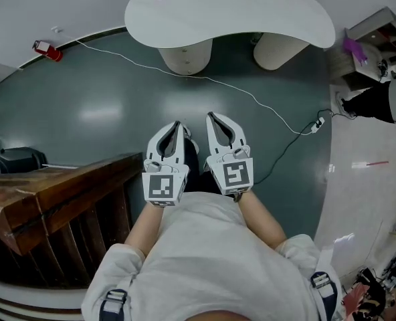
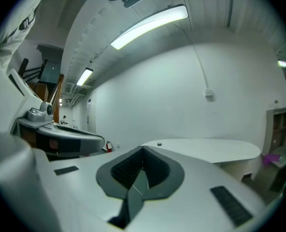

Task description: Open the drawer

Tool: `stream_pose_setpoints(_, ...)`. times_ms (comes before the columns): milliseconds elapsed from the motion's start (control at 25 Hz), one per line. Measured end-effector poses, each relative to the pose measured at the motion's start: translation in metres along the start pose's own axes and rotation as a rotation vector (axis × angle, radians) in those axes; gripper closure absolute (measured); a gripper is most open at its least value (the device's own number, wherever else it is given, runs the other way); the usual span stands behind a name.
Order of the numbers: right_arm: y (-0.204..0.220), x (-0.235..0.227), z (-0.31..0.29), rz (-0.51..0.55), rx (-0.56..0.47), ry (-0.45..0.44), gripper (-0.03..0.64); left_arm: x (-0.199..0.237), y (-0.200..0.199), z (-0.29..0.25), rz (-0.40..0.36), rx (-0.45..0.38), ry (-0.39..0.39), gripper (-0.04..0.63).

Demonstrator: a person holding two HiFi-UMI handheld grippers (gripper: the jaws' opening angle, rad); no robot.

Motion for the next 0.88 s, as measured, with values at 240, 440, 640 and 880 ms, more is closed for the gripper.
stream_pose_setpoints(240, -0.001, -0.027, -0.063, -0.017, 0.021, 0.048, 0.606, 0.03, 0.012, -0.065, -0.015, 0.043, 0.055, 0.591)
stream_pose_setpoints(440, 0.008, -0.041, -0.116, -0.017, 0.046, 0.023, 0.606, 0.061, 0.037, -0.118, 0.025, 0.055, 0.053, 0.591)
stream_pose_setpoints(640, 0.054, -0.065, -0.154, -0.062, 0.058, -0.004, 0.606, 0.078, 0.085, -0.175, 0.047, 0.074, 0.034, 0.591)
stream_pose_setpoints(880, 0.119, -0.098, -0.186, -0.169, 0.068, -0.017, 0.606, 0.095, 0.155, -0.235, 0.196, 0.042, -0.04, 0.591)
Point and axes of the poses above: the fingertips, and each gripper's own axes: z backward along the fingers, x to its left, y out of its underside, the point moved 10 cm from there along z, backward along the fingers, and after that the axes turned 8 degrees about -z, right-handed, at the moved point
